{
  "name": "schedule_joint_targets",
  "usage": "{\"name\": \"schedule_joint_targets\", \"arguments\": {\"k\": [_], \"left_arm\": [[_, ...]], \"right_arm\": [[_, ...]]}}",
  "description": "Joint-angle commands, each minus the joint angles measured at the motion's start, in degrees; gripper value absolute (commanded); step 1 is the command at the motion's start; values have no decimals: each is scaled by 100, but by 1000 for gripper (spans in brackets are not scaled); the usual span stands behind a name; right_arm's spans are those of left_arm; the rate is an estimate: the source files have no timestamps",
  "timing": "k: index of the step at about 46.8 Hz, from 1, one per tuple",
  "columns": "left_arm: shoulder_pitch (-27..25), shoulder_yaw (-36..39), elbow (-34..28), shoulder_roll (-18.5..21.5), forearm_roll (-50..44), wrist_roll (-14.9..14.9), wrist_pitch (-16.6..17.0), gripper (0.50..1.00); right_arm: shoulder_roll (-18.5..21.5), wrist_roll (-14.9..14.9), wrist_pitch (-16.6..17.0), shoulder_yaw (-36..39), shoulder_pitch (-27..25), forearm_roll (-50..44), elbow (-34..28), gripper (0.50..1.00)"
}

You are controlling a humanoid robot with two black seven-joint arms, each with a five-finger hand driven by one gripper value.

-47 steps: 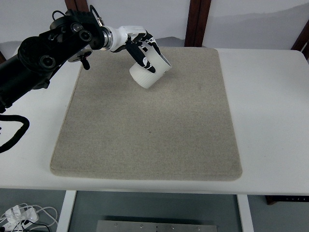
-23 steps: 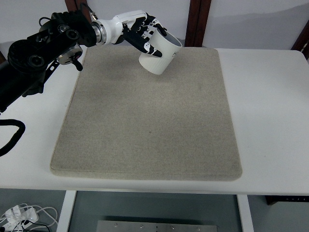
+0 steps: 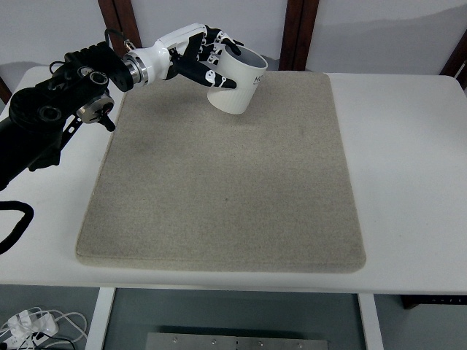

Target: Upright white cup

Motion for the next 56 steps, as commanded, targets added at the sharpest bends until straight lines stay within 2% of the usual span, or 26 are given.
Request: {"name": "schedule_joint_targets", "arguments": {"k": [1, 17, 27, 31, 39, 48, 56], "left_arm": [[82, -1, 125, -15, 1, -229, 79, 500], [285, 70, 837, -200, 10, -1328, 158, 500], [513, 105, 1048, -349, 36, -1829, 158, 500], [566, 219, 1163, -411, 54, -2127, 211, 500], [610, 614, 1400, -499, 10, -2139, 457, 500], [829, 632, 1409, -543, 10, -2139, 650, 500], [882, 597, 1400, -552, 1, -2139, 685, 500]], "right_arm": [[0, -1, 0, 0, 1, 0, 0, 952], [0, -1, 0, 0, 1, 0, 0, 952], [0, -1, 0, 0, 1, 0, 0, 952], [0, -1, 0, 0, 1, 0, 0, 952], [0, -9, 0, 0, 1, 0, 0, 952], [0, -1, 0, 0, 1, 0, 0, 952], [0, -1, 0, 0, 1, 0, 0, 952]]}}
